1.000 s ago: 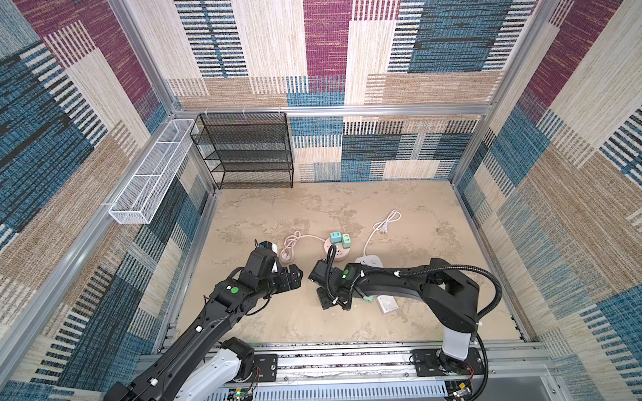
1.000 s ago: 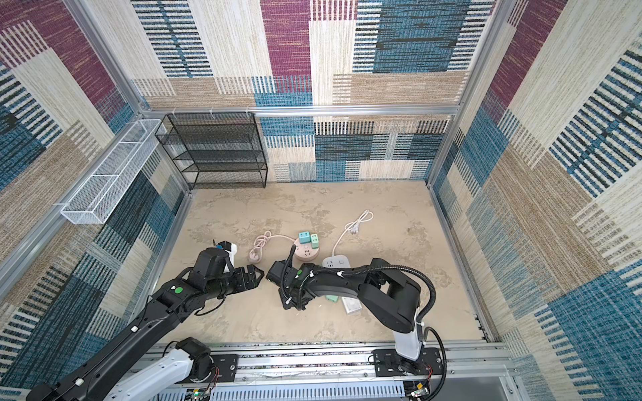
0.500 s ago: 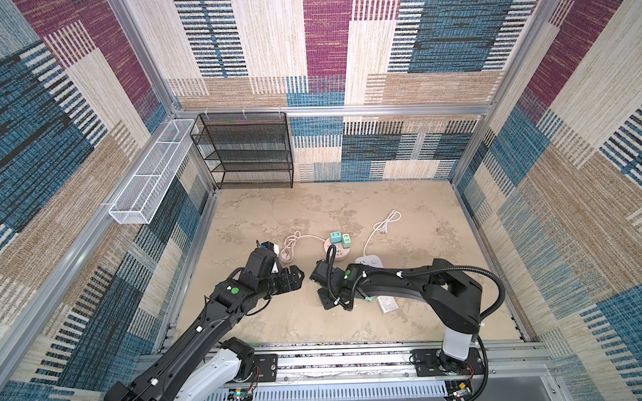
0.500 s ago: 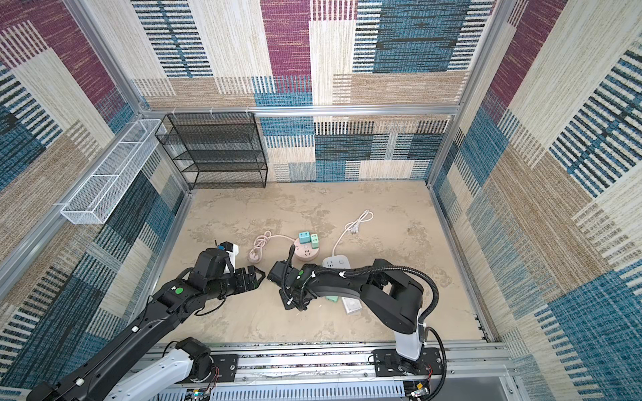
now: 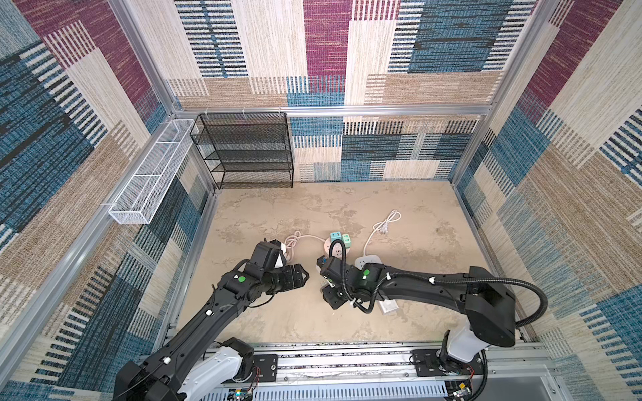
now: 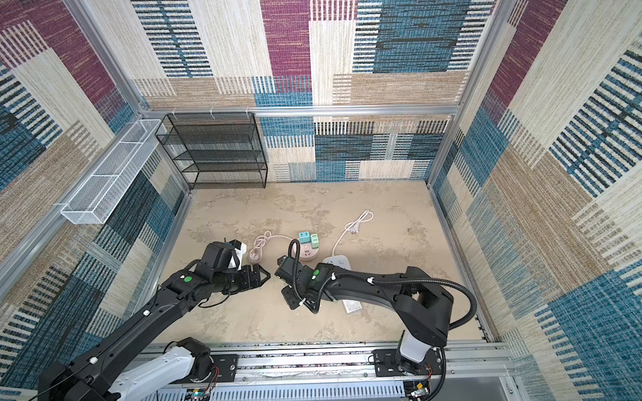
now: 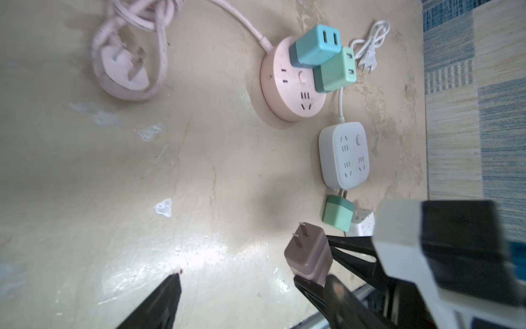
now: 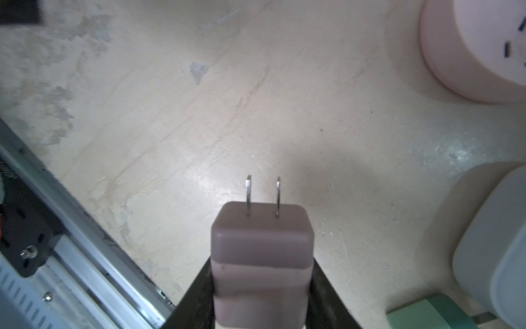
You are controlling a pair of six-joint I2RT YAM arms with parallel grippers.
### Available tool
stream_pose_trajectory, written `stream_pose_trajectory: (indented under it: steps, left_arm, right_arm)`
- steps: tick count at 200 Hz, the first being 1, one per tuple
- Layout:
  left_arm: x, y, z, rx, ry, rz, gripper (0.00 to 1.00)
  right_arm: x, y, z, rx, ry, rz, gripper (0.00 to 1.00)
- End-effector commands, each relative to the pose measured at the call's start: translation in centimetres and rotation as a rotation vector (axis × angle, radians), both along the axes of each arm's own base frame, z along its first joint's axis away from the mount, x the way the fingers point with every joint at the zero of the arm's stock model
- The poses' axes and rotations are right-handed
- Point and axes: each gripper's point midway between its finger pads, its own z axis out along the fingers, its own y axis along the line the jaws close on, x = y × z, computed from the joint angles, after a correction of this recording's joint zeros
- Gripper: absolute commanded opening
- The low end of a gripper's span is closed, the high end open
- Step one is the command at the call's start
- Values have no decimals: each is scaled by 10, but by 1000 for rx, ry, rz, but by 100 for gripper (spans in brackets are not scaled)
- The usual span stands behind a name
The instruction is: Insert the plug
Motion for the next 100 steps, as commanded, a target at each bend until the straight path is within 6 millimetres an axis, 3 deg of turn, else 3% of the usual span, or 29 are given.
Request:
stream_pose_trajectory:
  steps: [1, 46, 100]
  left_arm:
    - [-2, -26, 10, -125, 5, -100, 79]
    - [-6, -50, 22, -278, 19, -172, 70]
    - [-13, -51, 18, -303, 40, -180, 65]
  right_arm:
    - [-3, 19, 23, 112, -30, 78, 8]
    - [-1, 22, 34, 127, -53, 94, 8]
    - [-1, 25, 47, 155, -66, 104, 9]
